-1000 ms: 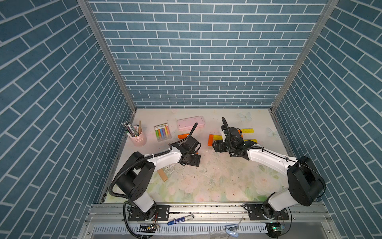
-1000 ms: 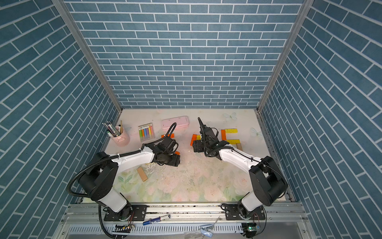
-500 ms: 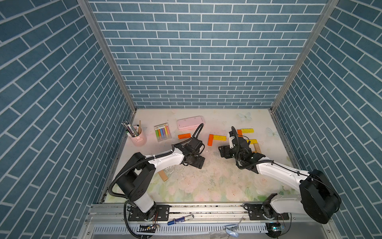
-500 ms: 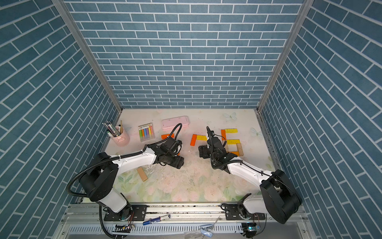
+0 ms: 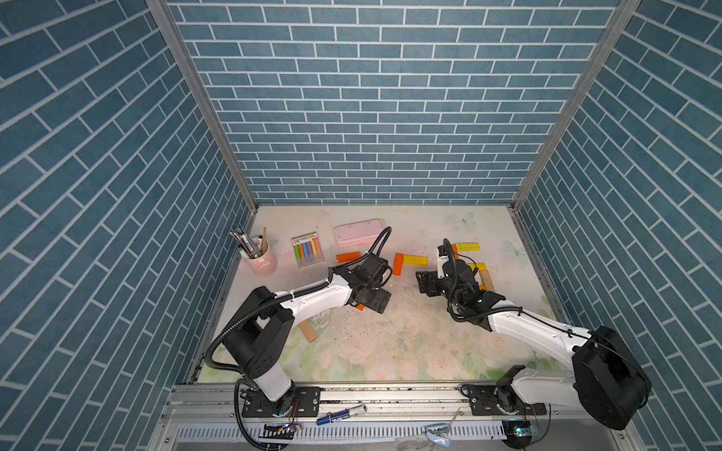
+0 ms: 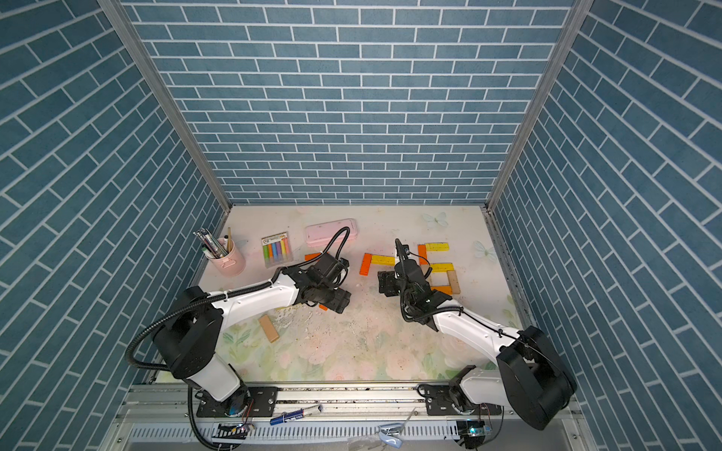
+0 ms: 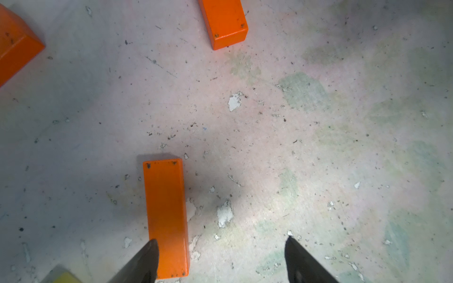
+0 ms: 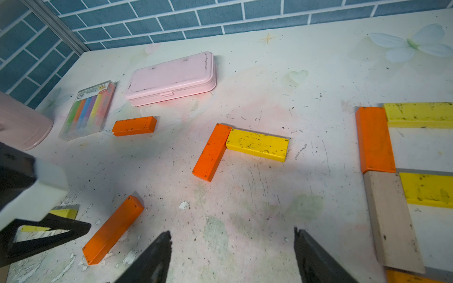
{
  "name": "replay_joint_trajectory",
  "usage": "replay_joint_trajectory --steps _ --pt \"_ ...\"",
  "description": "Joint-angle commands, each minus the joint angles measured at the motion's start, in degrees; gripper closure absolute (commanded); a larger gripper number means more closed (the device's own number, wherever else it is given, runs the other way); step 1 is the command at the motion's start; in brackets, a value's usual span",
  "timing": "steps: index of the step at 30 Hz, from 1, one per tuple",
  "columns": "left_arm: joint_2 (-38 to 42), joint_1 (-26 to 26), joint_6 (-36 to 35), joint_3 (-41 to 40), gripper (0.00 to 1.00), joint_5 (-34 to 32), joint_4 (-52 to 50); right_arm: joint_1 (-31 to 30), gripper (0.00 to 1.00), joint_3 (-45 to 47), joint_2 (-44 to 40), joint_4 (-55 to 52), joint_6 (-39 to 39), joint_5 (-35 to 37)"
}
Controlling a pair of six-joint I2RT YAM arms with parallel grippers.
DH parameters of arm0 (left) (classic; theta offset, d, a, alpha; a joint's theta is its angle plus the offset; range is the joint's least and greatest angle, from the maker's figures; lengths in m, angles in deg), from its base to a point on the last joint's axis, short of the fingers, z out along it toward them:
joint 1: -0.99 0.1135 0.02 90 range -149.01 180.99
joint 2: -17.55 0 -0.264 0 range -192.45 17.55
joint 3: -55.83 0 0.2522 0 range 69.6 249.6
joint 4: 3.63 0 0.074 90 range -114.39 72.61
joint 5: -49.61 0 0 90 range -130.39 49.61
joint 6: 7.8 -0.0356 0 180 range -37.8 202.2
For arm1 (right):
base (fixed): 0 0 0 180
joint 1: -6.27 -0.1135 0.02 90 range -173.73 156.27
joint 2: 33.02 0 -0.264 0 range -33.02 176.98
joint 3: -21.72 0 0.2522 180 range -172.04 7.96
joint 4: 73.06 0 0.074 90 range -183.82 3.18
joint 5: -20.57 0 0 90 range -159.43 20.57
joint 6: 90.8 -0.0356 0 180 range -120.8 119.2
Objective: Assemble the number 6 with building blocks
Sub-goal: Pick up the building block from the center of the board.
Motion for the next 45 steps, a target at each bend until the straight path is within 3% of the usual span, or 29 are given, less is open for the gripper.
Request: replay_joint_trajectory --steps 1,11,17,25,31,45 --pt "-2.15 -0.44 -1.14 1.45 0.19 -3.45 -3.71 0.14 0.21 -2.74 -0.68 -2.61 0.38 -0.1" --pt "-6.55 -0.16 0.9 2.77 0.23 -10.49 -6.0 0.22 0.21 -4.58 -1.3 -8.83 -1.44 -3.7" --pt "-10.37 1.77 2.48 4.22 0.31 -9.4 -5.73 0.24 0.21 -5.17 -1.99 -11.21 -2.16 -4.14" --pt "-11.35 2.05 3.44 4.45 0.65 -6.73 -5.82 0.31 0.22 -7.36 -1.73 -13.84 -3.64 -5.68" --pt "-11.37 2.0 6.87 3.54 0.77 -3.44 -4.03 0.26 0.22 -8.64 -1.23 -14.95 -3.66 -6.92" --pt "-11.65 0.59 16.6 4.26 0.78 2.76 1.57 0.4 0.22 -9.16 -0.9 -14.16 -3.5 -6.97"
